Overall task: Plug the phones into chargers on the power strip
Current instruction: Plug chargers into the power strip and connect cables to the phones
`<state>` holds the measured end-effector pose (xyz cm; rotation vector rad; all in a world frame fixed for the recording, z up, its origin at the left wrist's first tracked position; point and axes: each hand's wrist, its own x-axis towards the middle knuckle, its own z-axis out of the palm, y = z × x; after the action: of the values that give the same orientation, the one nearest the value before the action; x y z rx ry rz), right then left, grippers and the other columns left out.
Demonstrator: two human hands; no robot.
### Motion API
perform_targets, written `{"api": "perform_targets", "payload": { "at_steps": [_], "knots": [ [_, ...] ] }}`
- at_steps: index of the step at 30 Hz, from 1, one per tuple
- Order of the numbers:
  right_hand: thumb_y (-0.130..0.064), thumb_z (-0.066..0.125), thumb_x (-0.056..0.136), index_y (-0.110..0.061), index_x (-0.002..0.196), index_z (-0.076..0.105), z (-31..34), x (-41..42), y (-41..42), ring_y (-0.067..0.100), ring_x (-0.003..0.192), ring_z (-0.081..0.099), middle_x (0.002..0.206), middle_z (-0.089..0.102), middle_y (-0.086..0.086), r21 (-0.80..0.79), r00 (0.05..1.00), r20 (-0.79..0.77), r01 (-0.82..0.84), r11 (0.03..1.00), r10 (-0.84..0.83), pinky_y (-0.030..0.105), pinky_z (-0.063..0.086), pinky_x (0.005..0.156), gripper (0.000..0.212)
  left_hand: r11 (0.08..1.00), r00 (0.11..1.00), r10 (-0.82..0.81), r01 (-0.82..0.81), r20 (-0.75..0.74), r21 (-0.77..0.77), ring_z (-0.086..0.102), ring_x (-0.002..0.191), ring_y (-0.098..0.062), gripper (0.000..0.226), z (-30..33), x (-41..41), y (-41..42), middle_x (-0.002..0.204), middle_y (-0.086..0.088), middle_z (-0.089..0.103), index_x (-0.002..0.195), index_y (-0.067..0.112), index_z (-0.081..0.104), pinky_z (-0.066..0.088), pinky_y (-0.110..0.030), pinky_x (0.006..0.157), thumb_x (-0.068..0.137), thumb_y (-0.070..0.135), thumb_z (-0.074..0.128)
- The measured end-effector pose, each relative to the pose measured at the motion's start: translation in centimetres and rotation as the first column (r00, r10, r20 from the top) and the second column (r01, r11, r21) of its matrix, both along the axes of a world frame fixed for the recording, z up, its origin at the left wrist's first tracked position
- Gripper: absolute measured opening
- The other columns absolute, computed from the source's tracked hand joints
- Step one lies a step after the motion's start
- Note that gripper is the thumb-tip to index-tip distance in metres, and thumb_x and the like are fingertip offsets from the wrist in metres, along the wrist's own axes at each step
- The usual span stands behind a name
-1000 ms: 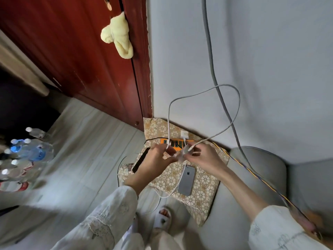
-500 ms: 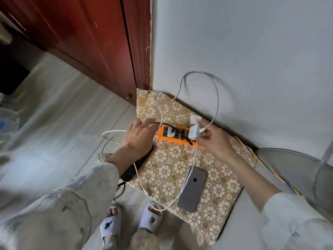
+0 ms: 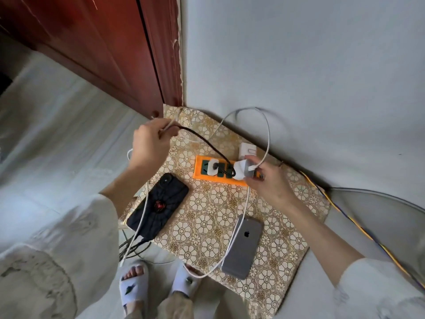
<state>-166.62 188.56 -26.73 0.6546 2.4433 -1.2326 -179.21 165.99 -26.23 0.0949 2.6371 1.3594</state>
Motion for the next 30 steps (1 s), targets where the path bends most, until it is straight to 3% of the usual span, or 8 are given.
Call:
{"api": "perform_targets", "payload": {
  "at_steps": [3,9,12,16,20,22,26,30],
  "knots": [
    [-0.011,0.066,0.081,-0.022,0.129,0.051,-0.2,-0.2,-0.1,0.018,0.117,0.054,0.129,0.057,0.003,-0.001,1.0,0.002,0.004,1.0,-0.004,0.031,0.047,0.095,0.052,0.994,0.993,0.059,-0.067,0.099,0.082,0.041,0.037,0.005,0.015,0.3,0.2,-0.7,0.073,-0.002,0.062,0.096,0.007,0.068,0.028,-0.007,0.036,0.089,0.01,0.056],
    [-0.013,0.067,0.081,-0.024,0.129,0.051,-0.3,-0.2,-0.1,0.013,0.11,0.056,0.127,0.059,0.003,-0.003,1.0,0.003,-0.003,1.0,0.003,0.017,0.044,0.088,0.052,0.945,0.936,-0.204,0.113,0.287,0.306,0.04,0.049,0.002,0.011,3.4,1.4,0.8,0.062,0.005,0.051,0.078,0.023,0.064,0.033,-0.008,0.046,0.087,0.021,0.058],
    [-0.016,0.067,0.081,-0.022,0.128,0.052,-0.1,-0.3,-0.2,0.012,0.106,0.056,0.125,0.061,0.003,-0.024,0.999,0.042,0.019,1.0,-0.018,0.023,0.044,0.088,0.049,0.914,0.861,-0.381,0.296,0.336,0.277,0.039,0.044,0.004,0.011,5.7,1.8,1.8,0.06,0.007,0.052,0.078,0.019,0.065,0.033,-0.006,0.042,0.084,0.028,0.061],
    [-0.016,0.068,0.08,-0.01,0.113,0.063,0.4,0.0,-0.1,0.014,0.099,0.061,0.113,0.064,0.0,-0.054,0.992,0.037,0.121,0.991,-0.119,0.007,0.043,0.068,0.034,0.846,0.776,-0.534,0.491,0.335,0.208,0.037,0.038,0.0,0.022,7.8,3.6,3.0,0.056,0.006,0.051,0.08,0.013,0.069,0.027,-0.008,0.039,0.086,0.031,0.058],
    [-0.009,0.069,0.079,-0.008,0.122,0.057,1.4,0.7,0.4,0.022,0.106,0.061,0.119,0.063,0.007,-0.162,0.972,0.033,0.233,0.959,-0.231,0.042,0.052,0.091,0.045,0.811,0.689,-0.574,0.551,0.441,0.196,0.037,0.035,0.001,0.022,8.3,5.9,3.3,0.05,0.013,0.056,0.082,0.012,0.072,0.03,-0.011,0.038,0.085,0.031,0.06],
    [-0.008,0.068,0.079,-0.007,0.123,0.055,1.9,1.1,0.4,0.024,0.105,0.062,0.118,0.063,0.009,-0.163,0.973,0.021,0.23,0.959,-0.23,0.046,0.052,0.091,0.046,0.786,0.666,-0.58,0.609,0.469,0.106,0.042,0.038,0.003,0.022,7.8,7.6,3.8,0.062,0.007,0.064,0.079,0.012,0.071,0.038,-0.012,0.041,0.084,0.031,0.062],
    [-0.009,0.067,0.079,-0.02,0.106,0.061,2.4,1.9,0.6,0.012,0.089,0.063,0.093,0.065,-0.008,-0.124,0.972,-0.045,0.225,0.966,-0.232,0.023,0.052,0.072,0.03,0.871,0.818,-0.398,0.479,0.416,-0.107,0.058,0.064,-0.019,0.025,5.8,9.3,4.3,0.095,-0.015,0.066,0.095,0.006,0.067,0.054,-0.029,0.07,0.09,0.026,0.053],
    [-0.011,0.068,0.079,-0.024,0.113,0.057,2.2,2.3,0.5,-0.006,0.081,0.055,0.088,0.056,-0.023,-0.121,0.967,-0.07,0.236,0.964,-0.246,0.008,0.046,0.06,0.038,0.925,0.963,-0.22,0.257,0.159,-0.279,0.051,0.103,-0.032,0.029,4.2,8.4,4.3,0.106,-0.017,0.063,0.118,0.008,0.059,0.045,-0.042,0.093,0.091,0.015,0.05]
  ]
}}
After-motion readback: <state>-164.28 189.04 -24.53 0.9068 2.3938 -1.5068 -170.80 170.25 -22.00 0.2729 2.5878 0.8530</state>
